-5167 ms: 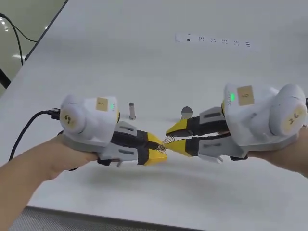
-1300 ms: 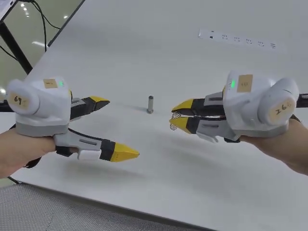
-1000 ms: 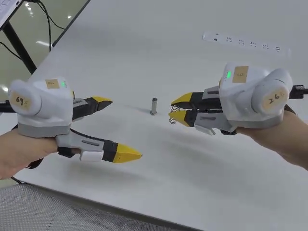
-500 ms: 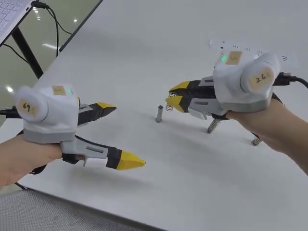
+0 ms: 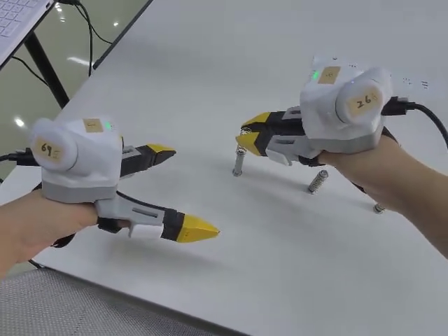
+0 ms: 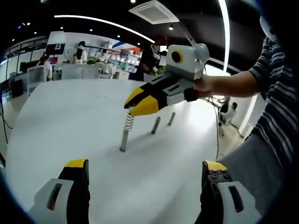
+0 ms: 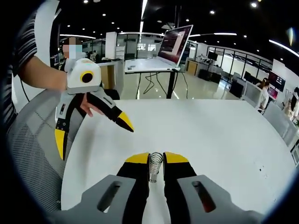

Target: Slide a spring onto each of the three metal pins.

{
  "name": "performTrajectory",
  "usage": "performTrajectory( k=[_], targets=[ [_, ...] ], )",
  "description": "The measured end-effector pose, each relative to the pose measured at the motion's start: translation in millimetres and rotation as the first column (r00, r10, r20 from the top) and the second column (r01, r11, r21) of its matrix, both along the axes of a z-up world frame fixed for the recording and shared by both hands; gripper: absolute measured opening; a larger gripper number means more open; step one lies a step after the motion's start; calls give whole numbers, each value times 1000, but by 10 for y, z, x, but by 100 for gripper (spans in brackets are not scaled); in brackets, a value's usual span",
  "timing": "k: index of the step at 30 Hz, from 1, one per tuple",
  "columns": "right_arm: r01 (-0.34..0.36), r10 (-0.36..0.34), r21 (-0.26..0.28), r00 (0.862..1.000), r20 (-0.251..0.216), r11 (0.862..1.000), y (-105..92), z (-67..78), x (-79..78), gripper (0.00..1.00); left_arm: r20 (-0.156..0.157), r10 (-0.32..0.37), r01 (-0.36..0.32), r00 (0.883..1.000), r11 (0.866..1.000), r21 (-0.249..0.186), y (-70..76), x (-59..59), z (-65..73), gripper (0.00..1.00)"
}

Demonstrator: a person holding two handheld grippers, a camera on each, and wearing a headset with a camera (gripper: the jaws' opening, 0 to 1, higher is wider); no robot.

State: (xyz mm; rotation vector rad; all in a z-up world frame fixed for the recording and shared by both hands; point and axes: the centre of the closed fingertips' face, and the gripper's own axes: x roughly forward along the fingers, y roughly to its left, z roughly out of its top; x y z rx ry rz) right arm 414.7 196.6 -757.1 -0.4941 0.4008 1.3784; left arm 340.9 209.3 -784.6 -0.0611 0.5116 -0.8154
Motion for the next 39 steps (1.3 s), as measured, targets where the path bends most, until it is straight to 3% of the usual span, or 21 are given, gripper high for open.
performTrajectory(
  k=[3, 10, 15, 28, 32, 34, 39],
  targets=[
    [-5, 6, -20, 1000, 18, 1000, -4, -43, 20, 8, -1, -1, 1, 1000, 1000, -1, -3, -5, 0, 98],
    [1, -1, -27, 1000, -1, 1000, -16, -103, 42, 8, -4, 5, -5, 1000, 1000, -5, 11, -10, -1, 98],
    [17, -19, -58, 999, -30, 998, -29, -256, 76, 8, -10, -2, 2, 1000, 1000, 0, -2, -24, -22, 98],
    [20, -31, -143, 997, -77, 990, -29, -599, -16, 8, -17, -12, 12, 1000, 1000, 0, -50, -41, -37, 98],
    [19, -32, -146, 996, -86, 989, -35, -630, -52, 8, -18, -16, 16, 1000, 1000, -1, -82, -46, -44, 98],
    [37, -53, -134, 992, -116, 990, -25, -630, -61, 8, -18, -18, 18, 1000, 1000, -3, -97, -48, -43, 98],
    [46, -63, -133, 991, -120, 990, -32, -633, -52, 8, -17, -19, 19, 1000, 1000, -2, -123, -49, -38, 98]
  ],
)
